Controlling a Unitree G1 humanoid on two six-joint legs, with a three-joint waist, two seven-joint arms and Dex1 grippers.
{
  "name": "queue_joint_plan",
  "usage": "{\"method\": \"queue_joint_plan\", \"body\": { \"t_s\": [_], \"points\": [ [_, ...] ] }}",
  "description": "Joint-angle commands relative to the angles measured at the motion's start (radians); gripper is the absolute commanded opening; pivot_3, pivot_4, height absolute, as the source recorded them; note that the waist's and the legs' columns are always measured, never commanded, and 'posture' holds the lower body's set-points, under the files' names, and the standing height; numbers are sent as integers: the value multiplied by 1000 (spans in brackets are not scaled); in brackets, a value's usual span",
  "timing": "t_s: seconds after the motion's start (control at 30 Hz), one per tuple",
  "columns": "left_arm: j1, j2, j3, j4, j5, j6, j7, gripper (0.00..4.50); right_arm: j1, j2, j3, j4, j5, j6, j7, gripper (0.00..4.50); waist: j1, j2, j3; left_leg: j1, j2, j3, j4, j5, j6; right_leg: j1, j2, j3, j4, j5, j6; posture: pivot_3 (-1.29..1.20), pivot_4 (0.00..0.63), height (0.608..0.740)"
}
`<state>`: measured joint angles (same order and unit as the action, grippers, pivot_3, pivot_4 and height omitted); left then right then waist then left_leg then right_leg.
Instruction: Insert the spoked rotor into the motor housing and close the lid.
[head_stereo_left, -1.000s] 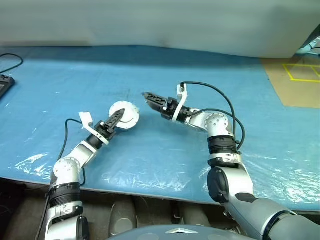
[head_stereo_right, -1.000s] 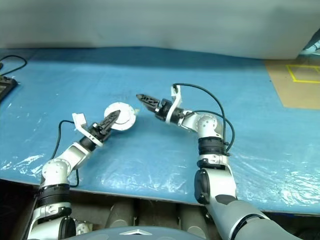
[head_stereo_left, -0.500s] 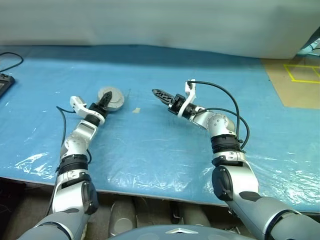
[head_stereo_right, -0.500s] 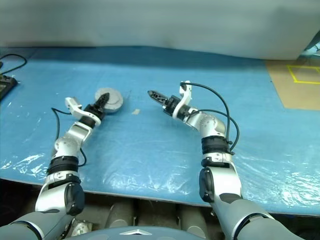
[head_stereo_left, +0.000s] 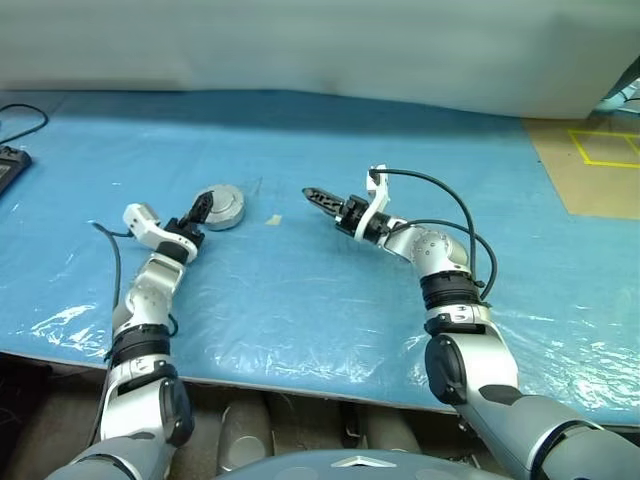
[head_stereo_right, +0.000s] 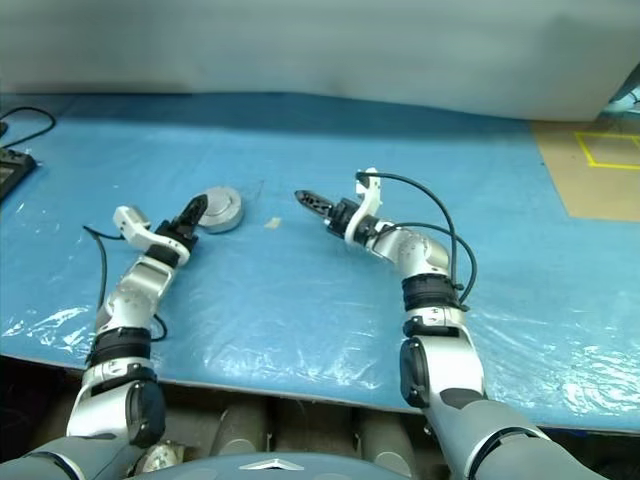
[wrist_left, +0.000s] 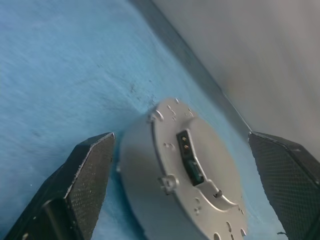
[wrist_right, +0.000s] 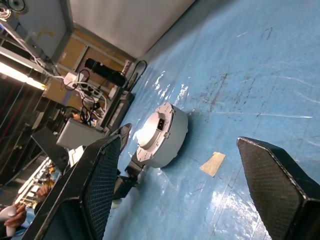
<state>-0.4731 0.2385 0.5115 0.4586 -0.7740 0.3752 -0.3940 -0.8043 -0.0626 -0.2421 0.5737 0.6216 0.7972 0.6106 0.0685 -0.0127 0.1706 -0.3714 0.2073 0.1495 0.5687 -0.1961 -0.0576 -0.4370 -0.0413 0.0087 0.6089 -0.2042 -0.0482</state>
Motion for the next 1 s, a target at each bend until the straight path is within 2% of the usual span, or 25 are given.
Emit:
{"method": "queue_joint_plan", "body": {
  "t_s": [0.03, 0.2, 0.37, 0.57, 0.67, 0.8, 1.0],
  "points": [
    [57, 38, -11, -117, 34, -48, -57, 4473, -19, -4, -8, -13, -26, -101, -10, 3899, 0, 0, 0, 0, 0, 0, 0, 0, 0, 0, 0, 0, 0, 0, 0, 0, 150, 740],
    [113, 74, -81, -220, 109, -130, -159, 4473, 39, -50, 23, -48, -117, -348, 61, 3899, 6, 0, 0, 0, 1, 0, 2, 0, 0, 1, -2, -3, 0, 0, 0, 0, 150, 740],
    [130, 108, -189, -318, 176, -181, -275, 4473, 96, -178, 83, -29, -251, -630, 177, 3899, 9, 0, 0, -2, 0, 1, 4, 0, 1, 4, -6, -6, 0, 0, 0, 0, 150, 740],
    [108, 132, -408, -337, 285, -214, -463, 4473, 189, -332, 186, -80, -365, -822, 347, 3899, 0, 0, 0, -1, 0, 1, 5, 1, 2, 5, -5, -6, 1, -1, -1, 0, 150, 740],
    [65, 133, -472, -281, 338, -254, -519, 4473, 239, -360, 197, -125, -353, -858, 408, 3899, -5, 0, 0, 0, 0, 1, 5, 3, 6, 4, -5, -5, 1, 0, -1, 0, 150, 740],
    [-1, 124, -477, -190, 374, -312, -534, 4473, 299, -390, 201, -170, -348, -920, 472, 3899, -4, 0, 0, 0, 0, 1, 5, 3, 10, 4, -5, -5, 2, -1, -1, 0, 150, 740],
    [-40, 128, -484, -99, 422, -401, -570, 4473, 331, -422, 218, -187, -334, -866, 539, 3899, -1, 0, 0, 0, 0, 1, 7, 2, 11, 5, -5, -4, 2, -1, -1, 0, 150, 740]
  ]
}}
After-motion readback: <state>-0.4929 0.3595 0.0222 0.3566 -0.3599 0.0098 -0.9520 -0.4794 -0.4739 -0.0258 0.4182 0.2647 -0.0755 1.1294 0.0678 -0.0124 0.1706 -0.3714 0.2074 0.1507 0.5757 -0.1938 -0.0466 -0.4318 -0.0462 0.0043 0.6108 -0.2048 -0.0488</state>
